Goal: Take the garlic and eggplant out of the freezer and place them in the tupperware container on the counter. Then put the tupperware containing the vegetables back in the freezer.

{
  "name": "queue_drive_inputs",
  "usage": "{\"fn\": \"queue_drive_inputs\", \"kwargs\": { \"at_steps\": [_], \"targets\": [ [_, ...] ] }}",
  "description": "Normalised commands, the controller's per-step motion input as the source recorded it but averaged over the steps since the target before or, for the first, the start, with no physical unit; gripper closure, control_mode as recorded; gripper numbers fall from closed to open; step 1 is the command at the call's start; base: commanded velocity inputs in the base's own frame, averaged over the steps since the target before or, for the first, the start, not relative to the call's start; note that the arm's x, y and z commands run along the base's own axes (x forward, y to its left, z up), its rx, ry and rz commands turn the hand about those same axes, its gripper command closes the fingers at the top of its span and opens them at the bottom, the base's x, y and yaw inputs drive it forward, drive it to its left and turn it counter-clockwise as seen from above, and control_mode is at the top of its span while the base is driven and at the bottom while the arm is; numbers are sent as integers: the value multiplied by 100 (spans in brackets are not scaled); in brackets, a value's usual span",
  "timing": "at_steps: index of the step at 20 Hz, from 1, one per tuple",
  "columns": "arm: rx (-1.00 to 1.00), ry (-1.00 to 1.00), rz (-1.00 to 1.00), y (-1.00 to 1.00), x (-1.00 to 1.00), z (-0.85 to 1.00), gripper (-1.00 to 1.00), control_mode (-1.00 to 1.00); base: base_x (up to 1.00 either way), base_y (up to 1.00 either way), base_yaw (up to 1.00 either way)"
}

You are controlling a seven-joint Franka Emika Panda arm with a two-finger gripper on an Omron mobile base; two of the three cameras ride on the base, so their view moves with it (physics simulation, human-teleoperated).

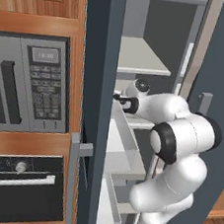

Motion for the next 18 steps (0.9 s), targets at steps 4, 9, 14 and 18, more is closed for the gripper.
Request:
{"fn": "queue_drive_inputs", "kwargs": {
  "at_steps": [4,9,14,18],
  "targets": [
    [0,0,0,8,42,-26,-100,-100,0,0,0],
    [0,1,0,6,35,-23,-100,-100,0,0,0],
    [0,2,0,11,35,-21,100,-100,0,0,0],
    [-2,0,0,16,3,-14,100,-100,0,0,0]
  ]
}}
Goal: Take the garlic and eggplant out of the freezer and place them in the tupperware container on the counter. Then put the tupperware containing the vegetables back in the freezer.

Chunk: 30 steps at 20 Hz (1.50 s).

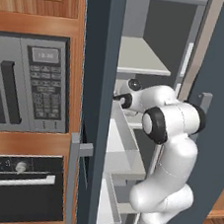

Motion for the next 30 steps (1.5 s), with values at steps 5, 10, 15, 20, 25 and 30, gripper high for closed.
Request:
{"fn": "queue_drive_inputs", "kwargs": {
  "at_steps": [5,10,15,20,25,30],
  "targets": [
    [-1,-8,0,6,-67,2,100,-100,0,0,0],
    [0,-10,-2,-16,-87,59,100,-100,0,0,0],
    [2,-1,0,-23,-68,68,100,-100,0,0,0],
    [0,-1,0,-27,-88,56,100,-100,0,0,0],
    [0,0,0,-8,-100,52,100,-100,0,0,0],
    [0,0,0,-3,-97,96,100,-100,0,0,0]
  ]
}}
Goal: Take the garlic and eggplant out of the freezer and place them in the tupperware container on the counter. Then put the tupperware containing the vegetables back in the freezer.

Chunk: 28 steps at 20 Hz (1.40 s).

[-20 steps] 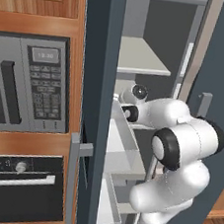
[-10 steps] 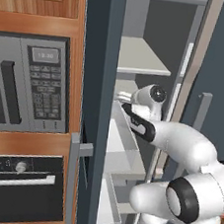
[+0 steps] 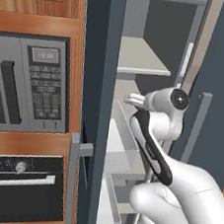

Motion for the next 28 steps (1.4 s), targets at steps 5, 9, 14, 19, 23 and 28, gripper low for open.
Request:
{"fn": "queue_drive_inputs", "kwargs": {
  "at_steps": [5,9,14,19,23,28],
  "targets": [
    [0,1,0,-6,-84,92,100,-100,0,0,0],
    [-1,10,1,-21,-85,51,100,-100,0,0,0],
    [-7,18,4,-22,-57,15,100,-100,0,0,0],
    [-13,26,1,-9,-38,-1,100,-100,0,0,0],
    [-13,35,1,-9,-23,-31,100,-100,0,0,0],
    [-2,4,0,0,-8,-3,100,100,-77,-28,0]
  ]
}}
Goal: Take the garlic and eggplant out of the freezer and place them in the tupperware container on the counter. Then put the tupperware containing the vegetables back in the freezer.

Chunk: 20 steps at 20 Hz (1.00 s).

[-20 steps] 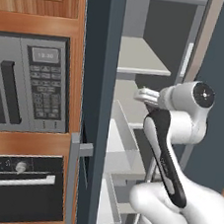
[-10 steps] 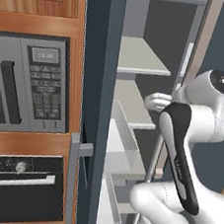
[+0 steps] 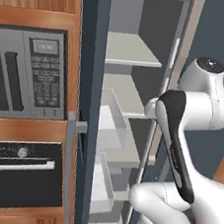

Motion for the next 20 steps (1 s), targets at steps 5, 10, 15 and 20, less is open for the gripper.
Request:
{"fn": "queue_drive_inputs", "kwargs": {
  "at_steps": [5,10,15,20],
  "targets": [
    [0,0,0,0,0,0,100,100,-90,-98,0],
    [0,0,0,0,0,0,100,100,-13,-100,3],
    [0,0,0,0,0,0,100,100,28,-100,4],
    [0,0,0,0,0,0,100,100,88,-100,-7]
  ]
}}
